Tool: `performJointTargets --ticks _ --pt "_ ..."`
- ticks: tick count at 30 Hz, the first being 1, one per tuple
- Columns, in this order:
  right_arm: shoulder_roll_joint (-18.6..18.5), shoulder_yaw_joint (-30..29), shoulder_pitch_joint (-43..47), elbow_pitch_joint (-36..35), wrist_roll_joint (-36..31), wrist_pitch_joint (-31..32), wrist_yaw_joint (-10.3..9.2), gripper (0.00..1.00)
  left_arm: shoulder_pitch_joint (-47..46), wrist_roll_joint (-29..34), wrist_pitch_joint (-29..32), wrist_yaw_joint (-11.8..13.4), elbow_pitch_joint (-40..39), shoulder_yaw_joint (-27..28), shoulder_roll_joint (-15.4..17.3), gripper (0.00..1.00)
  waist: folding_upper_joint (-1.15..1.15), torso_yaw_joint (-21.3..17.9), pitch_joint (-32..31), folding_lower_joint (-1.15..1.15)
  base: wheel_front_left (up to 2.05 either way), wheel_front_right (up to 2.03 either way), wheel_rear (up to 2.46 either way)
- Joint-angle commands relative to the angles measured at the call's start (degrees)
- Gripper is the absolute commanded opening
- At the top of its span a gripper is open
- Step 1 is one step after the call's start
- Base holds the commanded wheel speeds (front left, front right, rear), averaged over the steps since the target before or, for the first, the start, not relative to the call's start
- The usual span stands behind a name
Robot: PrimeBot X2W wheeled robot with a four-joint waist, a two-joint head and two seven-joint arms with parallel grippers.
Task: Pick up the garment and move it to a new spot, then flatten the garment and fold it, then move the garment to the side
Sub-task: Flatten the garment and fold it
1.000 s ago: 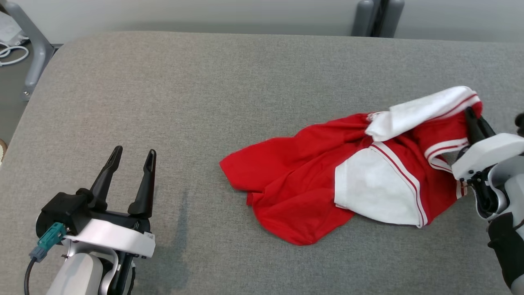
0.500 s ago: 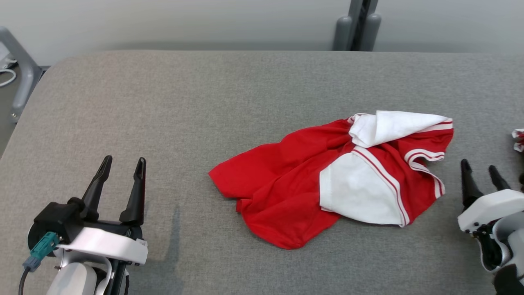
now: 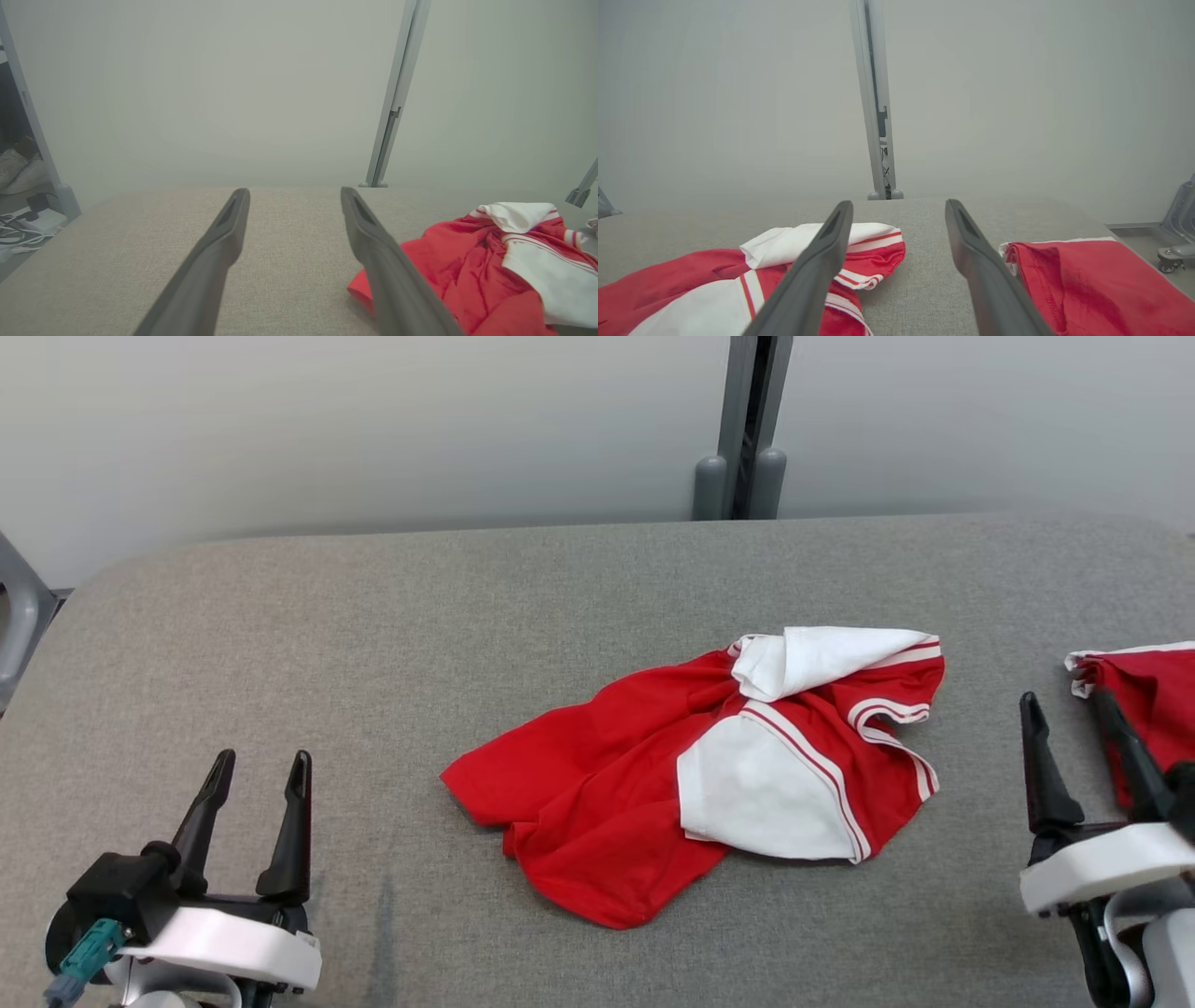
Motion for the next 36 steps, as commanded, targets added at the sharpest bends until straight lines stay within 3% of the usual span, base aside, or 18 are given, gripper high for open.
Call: performJointTargets --ticks 1,13,23,29,36 --pt "0.14 0.49 2.56 -2.46 -1.58 1.03 -0.02 1.0 1.03 0.26 0.09 0.48 -0.23 -0.02 0.39 1.0 0.0 -0.71 -1.58 0.0 0.0 0.0 0.0" --pt "3.41 0.45 15.19 -17.25 -3.71 8.25 -0.02 1.0 5.5 -0.37 1.08 1.77 -2.05 -0.69 0.13 1.0 0.0 -2.36 -4.74 0.0 0.0 0.0 0.0" --pt "4.06 0.96 16.22 -21.3 -3.83 10.93 -0.02 1.0 5.63 -0.35 2.08 2.47 -3.88 -1.27 0.49 1.0 0.0 -2.3 -4.42 0.0 0.0 0.0 0.0" --pt "1.56 7.39 12.35 -20.03 -4.82 12.92 -0.02 1.0 4.42 -0.13 2.67 2.76 -4.96 -1.74 0.65 1.0 0.0 -1.0 -3.28 0.0 0.0 0.0 0.0" --pt "-2.81 21.53 6.91 -12.27 -4.66 15.1 -0.02 1.0 2.01 -0.55 2.23 1.93 -4.62 -2.6 -0.08 1.0 0.0 2.0 0.09 0.0 0.0 0.0 0.0"
